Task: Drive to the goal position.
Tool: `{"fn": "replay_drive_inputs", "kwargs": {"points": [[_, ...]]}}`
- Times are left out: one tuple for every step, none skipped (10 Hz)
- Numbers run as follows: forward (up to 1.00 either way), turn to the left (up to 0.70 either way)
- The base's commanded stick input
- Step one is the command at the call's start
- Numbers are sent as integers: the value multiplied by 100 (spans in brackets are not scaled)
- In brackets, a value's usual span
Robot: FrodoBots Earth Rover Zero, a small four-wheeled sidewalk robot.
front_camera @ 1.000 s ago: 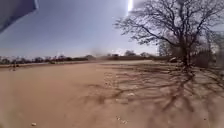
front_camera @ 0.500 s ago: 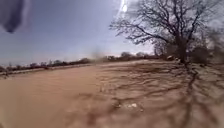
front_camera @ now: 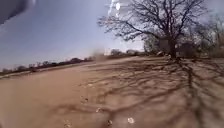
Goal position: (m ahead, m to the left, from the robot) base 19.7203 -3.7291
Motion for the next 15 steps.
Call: {"fn": "replay_drive_inputs", "kwargs": {"points": [[100, 0], [100, 0], [100, 0], [100, 0], [100, 0], [100, 0], [100, 0], [100, 0], [100, -16], [100, -5], [100, 0], [100, 0], [100, 0], [100, 0], [100, 0]]}}
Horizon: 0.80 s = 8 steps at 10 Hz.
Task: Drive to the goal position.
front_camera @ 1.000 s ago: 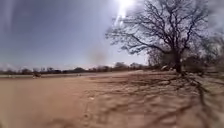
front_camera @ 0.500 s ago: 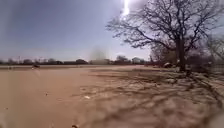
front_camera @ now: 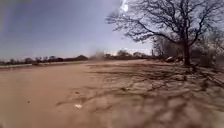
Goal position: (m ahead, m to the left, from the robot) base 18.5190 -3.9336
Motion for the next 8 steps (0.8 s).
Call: {"fn": "replay_drive_inputs", "kwargs": {"points": [[100, 0], [100, 0], [100, 0], [100, 0], [100, 0], [100, 0], [100, 0], [100, 0]]}}
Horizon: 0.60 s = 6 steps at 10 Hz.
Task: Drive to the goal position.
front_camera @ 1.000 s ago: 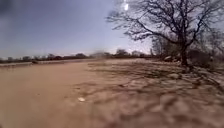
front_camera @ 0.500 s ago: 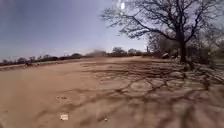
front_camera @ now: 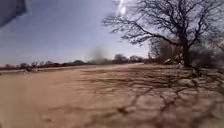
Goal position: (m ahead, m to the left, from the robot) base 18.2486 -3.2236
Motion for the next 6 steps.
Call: {"fn": "replay_drive_inputs", "kwargs": {"points": [[100, 0], [100, 0], [100, 0], [100, 0], [100, 0], [100, 0]]}}
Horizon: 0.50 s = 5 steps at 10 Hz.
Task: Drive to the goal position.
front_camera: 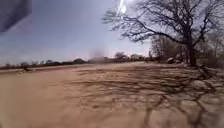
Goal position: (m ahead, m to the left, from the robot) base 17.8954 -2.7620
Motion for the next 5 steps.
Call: {"fn": "replay_drive_inputs", "kwargs": {"points": [[100, 0], [100, 0], [100, 0], [100, 0], [100, -27]]}}
